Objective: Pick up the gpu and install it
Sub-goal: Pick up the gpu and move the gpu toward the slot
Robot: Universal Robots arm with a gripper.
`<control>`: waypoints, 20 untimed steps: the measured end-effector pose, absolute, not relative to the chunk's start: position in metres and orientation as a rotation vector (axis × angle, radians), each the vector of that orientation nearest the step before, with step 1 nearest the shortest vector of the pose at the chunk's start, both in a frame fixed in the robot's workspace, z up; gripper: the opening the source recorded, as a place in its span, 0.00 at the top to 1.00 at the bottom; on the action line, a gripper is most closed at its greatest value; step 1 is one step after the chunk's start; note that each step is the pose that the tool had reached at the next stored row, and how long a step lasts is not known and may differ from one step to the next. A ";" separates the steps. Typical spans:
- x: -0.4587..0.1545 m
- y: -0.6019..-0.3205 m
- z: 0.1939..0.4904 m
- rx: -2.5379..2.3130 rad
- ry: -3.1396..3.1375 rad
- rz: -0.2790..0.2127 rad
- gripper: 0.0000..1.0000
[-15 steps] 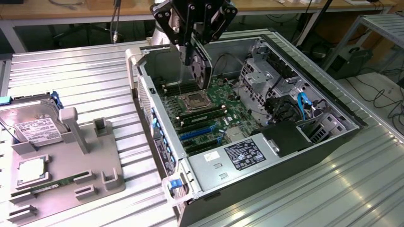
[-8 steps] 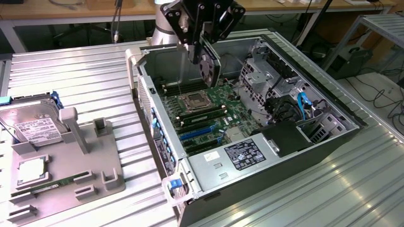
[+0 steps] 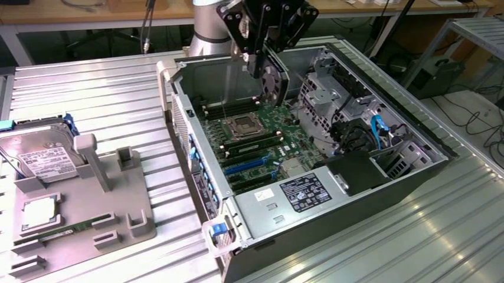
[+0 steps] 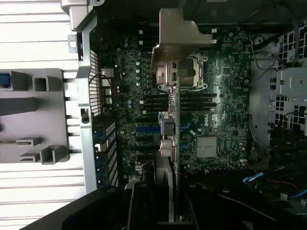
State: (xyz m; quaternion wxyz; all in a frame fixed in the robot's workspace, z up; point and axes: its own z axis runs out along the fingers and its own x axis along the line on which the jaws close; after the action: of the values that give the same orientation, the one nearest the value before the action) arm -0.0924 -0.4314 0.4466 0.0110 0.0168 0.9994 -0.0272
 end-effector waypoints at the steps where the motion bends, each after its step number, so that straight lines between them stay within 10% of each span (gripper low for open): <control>1: -0.090 -0.431 0.447 0.052 3.118 -0.085 0.72; 20: -0.040 -0.431 0.446 0.052 3.118 -0.085 0.72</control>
State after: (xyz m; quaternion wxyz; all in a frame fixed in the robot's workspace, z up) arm -0.0403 -0.4315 0.4465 0.0110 0.0168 0.9994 -0.0272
